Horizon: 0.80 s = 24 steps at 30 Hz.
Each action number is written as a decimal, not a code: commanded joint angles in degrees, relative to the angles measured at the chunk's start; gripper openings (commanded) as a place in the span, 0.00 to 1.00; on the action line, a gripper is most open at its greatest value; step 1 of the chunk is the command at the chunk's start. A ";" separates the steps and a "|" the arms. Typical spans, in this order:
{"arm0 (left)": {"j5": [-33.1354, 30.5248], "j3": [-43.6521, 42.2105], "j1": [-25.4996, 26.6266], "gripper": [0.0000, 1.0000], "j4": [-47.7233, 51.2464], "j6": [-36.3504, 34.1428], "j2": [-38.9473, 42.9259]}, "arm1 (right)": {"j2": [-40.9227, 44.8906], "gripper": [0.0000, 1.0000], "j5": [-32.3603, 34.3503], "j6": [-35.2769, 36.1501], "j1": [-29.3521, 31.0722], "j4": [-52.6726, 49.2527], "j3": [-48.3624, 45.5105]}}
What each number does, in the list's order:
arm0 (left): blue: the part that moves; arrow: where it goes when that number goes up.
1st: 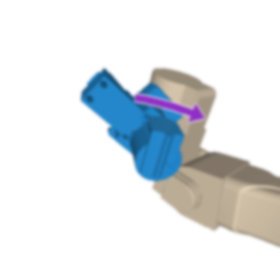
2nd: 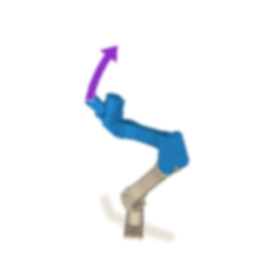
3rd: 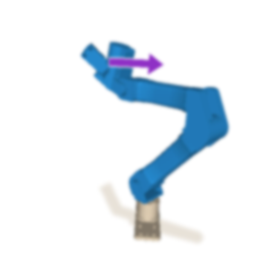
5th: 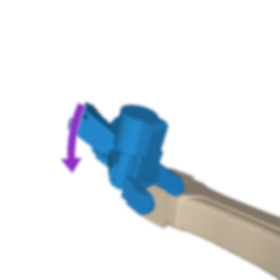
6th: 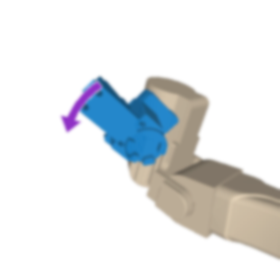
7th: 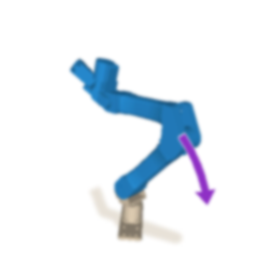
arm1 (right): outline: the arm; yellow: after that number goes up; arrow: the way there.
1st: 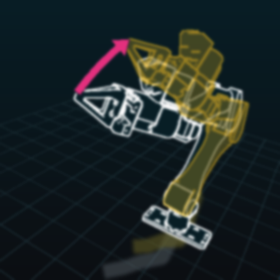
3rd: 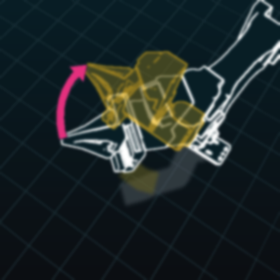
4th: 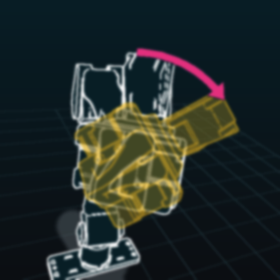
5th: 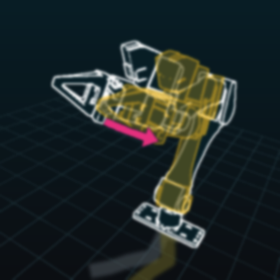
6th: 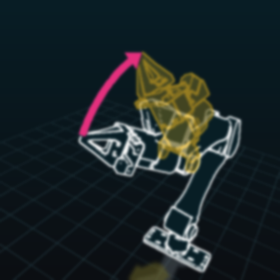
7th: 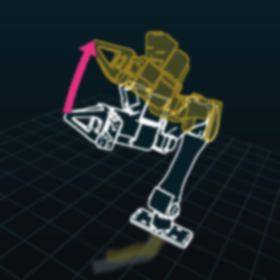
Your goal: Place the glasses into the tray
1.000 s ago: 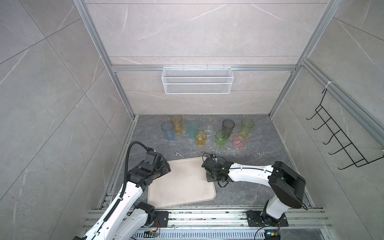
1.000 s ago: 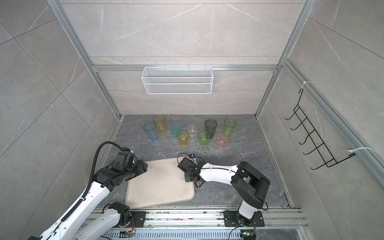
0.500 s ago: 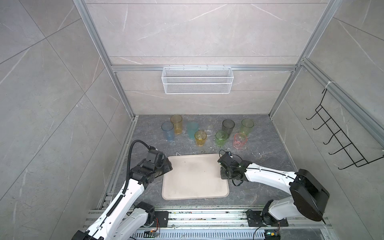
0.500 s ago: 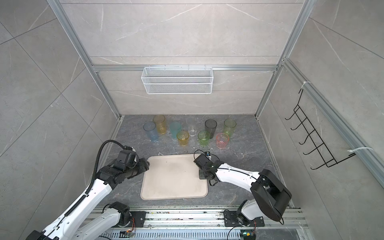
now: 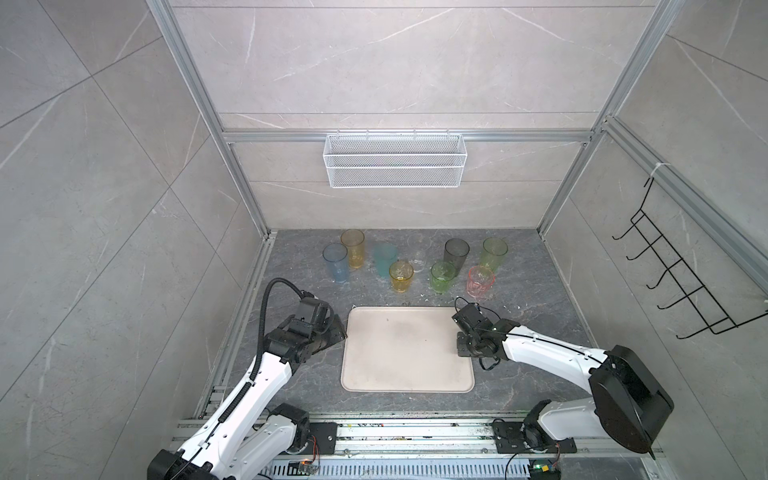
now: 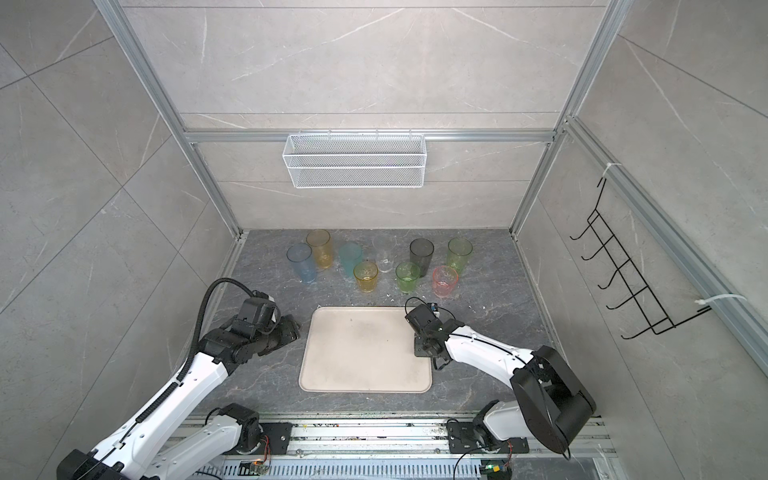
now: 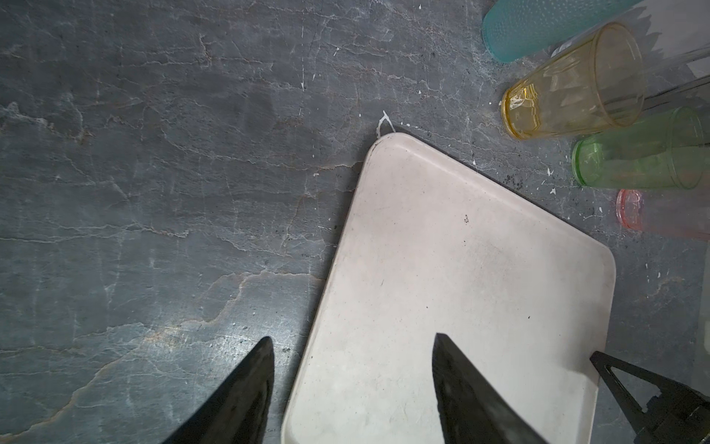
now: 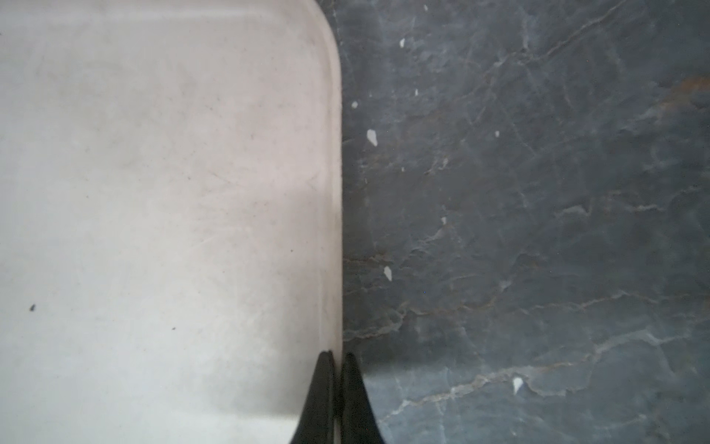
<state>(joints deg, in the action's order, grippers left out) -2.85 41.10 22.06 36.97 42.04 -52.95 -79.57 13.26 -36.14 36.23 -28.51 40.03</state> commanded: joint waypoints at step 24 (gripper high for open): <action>0.84 0.56 -0.27 0.67 -2.66 -0.48 -1.68 | -4.34 0.00 2.20 -0.38 -1.34 -3.39 2.74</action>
<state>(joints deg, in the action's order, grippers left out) -2.46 41.10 22.06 35.51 42.02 -54.81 -82.78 12.73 -36.18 35.31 -29.41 40.95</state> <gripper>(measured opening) 0.665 0.047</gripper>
